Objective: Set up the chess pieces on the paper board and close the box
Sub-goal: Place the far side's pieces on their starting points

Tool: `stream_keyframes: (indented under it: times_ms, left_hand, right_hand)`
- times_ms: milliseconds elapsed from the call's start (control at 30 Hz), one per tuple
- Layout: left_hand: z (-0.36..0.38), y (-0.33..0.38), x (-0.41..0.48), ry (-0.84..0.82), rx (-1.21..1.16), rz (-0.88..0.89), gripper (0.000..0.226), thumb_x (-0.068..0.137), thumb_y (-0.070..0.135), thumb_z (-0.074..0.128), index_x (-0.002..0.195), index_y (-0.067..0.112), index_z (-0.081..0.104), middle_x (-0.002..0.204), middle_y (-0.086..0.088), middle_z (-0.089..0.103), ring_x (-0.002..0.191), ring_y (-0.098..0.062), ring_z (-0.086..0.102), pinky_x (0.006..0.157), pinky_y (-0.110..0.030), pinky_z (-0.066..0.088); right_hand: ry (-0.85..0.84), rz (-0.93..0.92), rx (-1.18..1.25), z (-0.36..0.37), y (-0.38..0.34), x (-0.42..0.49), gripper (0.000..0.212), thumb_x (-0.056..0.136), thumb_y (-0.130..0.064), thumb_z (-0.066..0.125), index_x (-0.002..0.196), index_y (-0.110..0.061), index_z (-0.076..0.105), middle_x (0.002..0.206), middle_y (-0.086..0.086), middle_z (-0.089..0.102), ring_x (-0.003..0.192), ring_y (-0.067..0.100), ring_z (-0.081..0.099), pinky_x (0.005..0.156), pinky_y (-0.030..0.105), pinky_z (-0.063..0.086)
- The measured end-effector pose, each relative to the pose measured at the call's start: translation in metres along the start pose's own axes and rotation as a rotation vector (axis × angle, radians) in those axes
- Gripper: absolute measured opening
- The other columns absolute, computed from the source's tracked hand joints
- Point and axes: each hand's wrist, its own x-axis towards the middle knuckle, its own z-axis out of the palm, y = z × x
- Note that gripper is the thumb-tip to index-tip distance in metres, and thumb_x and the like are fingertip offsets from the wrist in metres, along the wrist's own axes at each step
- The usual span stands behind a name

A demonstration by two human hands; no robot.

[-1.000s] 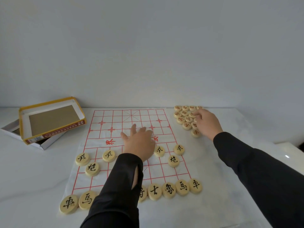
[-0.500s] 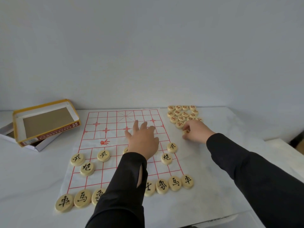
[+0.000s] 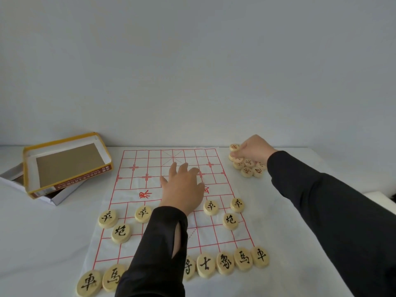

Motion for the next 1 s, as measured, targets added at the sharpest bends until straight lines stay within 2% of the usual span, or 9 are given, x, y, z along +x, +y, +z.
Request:
stream_keyframes:
  times_ms: [133, 233, 367, 433, 500, 567, 667, 833, 1000]
  left_hand:
    - [0.006, -0.002, 0.003, -0.029, -0.019, -0.004, 0.047, 0.097, 0.034, 0.04, 0.142, 0.029, 0.03, 0.155, 0.001, 0.016, 0.144, -0.025, -0.002, 0.113, -0.054, 0.005]
    - [0.008, -0.002, 0.004, -0.053, 0.003, -0.01, 0.048, 0.097, 0.035, 0.039, 0.143, 0.029, 0.027, 0.156, 0.002, 0.014, 0.144, -0.025, -0.003, 0.113, -0.054, 0.004]
    - [0.01, -0.003, 0.005, -0.095, 0.066, -0.048, 0.051, 0.097, 0.036, 0.037, 0.145, 0.031, 0.022, 0.156, 0.006, 0.013, 0.144, -0.025, -0.003, 0.11, -0.061, 0.001]
    - [0.009, -0.003, 0.005, -0.093, 0.082, -0.07, 0.051, 0.097, 0.035, 0.036, 0.145, 0.031, 0.021, 0.156, 0.006, 0.013, 0.144, -0.025, -0.003, 0.109, -0.062, -0.001]
    - [0.008, -0.004, 0.005, -0.09, 0.107, -0.087, 0.05, 0.098, 0.035, 0.036, 0.145, 0.03, 0.021, 0.156, 0.006, 0.014, 0.144, -0.025, -0.003, 0.108, -0.063, -0.001]
    - [0.007, -0.005, 0.004, -0.091, 0.137, -0.104, 0.05, 0.098, 0.036, 0.036, 0.145, 0.03, 0.021, 0.155, 0.006, 0.015, 0.144, -0.025, -0.002, 0.108, -0.064, -0.001]
    - [0.007, -0.006, 0.004, -0.092, 0.162, -0.116, 0.051, 0.097, 0.036, 0.036, 0.145, 0.03, 0.021, 0.155, 0.005, 0.017, 0.144, -0.026, -0.001, 0.108, -0.065, 0.0]
    - [0.007, -0.004, 0.003, -0.09, 0.166, -0.121, 0.051, 0.098, 0.037, 0.035, 0.145, 0.03, 0.021, 0.155, 0.005, 0.015, 0.144, -0.027, -0.002, 0.108, -0.064, 0.0]
    - [0.008, -0.007, 0.005, -0.088, 0.153, -0.124, 0.048, 0.098, 0.036, 0.034, 0.144, 0.03, 0.023, 0.154, 0.006, 0.018, 0.144, -0.027, 0.0, 0.107, -0.066, 0.0]
  right_hand:
    - [-0.042, 0.113, 0.186, 0.017, -0.02, 0.027, 0.018, 0.085, -0.012, 0.063, 0.071, -0.003, 0.056, 0.06, 0.01, 0.053, 0.049, 0.019, 0.047, 0.045, 0.025, 0.041]
    - [-0.069, 0.176, 0.267, 0.029, -0.028, 0.043, 0.006, 0.086, -0.002, 0.058, 0.082, 0.002, 0.056, 0.066, 0.015, 0.057, 0.053, 0.021, 0.053, 0.047, 0.028, 0.045]
    - [-0.052, 0.234, 0.342, 0.042, -0.036, 0.062, 0.007, 0.087, -0.003, 0.058, 0.083, 0.0, 0.052, 0.069, 0.016, 0.06, 0.058, 0.021, 0.056, 0.055, 0.027, 0.048]
    - [-0.008, 0.221, 0.225, 0.049, -0.038, 0.068, 0.009, 0.088, -0.01, 0.058, 0.083, -0.003, 0.054, 0.071, 0.012, 0.062, 0.063, 0.022, 0.058, 0.063, 0.029, 0.05]
    - [0.082, 0.145, -0.019, 0.053, -0.036, 0.07, 0.013, 0.09, -0.018, 0.056, 0.084, -0.007, 0.053, 0.073, 0.007, 0.058, 0.073, 0.022, 0.057, 0.072, 0.029, 0.049]
    - [0.177, 0.064, -0.183, 0.054, -0.034, 0.069, 0.012, 0.093, -0.02, 0.053, 0.088, -0.009, 0.051, 0.075, 0.004, 0.053, 0.077, 0.022, 0.054, 0.072, 0.028, 0.046]
    - [0.216, -0.037, -0.254, 0.055, -0.032, 0.069, 0.012, 0.092, -0.019, 0.053, 0.095, -0.008, 0.056, 0.079, 0.004, 0.055, 0.079, 0.022, 0.056, 0.073, 0.028, 0.047]
    - [0.145, -0.231, -0.324, 0.062, -0.022, 0.066, 0.021, 0.089, -0.022, 0.057, 0.102, -0.01, 0.067, 0.101, 0.007, 0.065, 0.093, 0.022, 0.059, 0.084, 0.03, 0.05]
    - [0.255, -0.233, -0.432, 0.066, -0.014, 0.071, 0.028, 0.089, -0.034, 0.058, 0.1, -0.009, 0.066, 0.101, 0.007, 0.063, 0.095, 0.023, 0.057, 0.088, 0.035, 0.049]
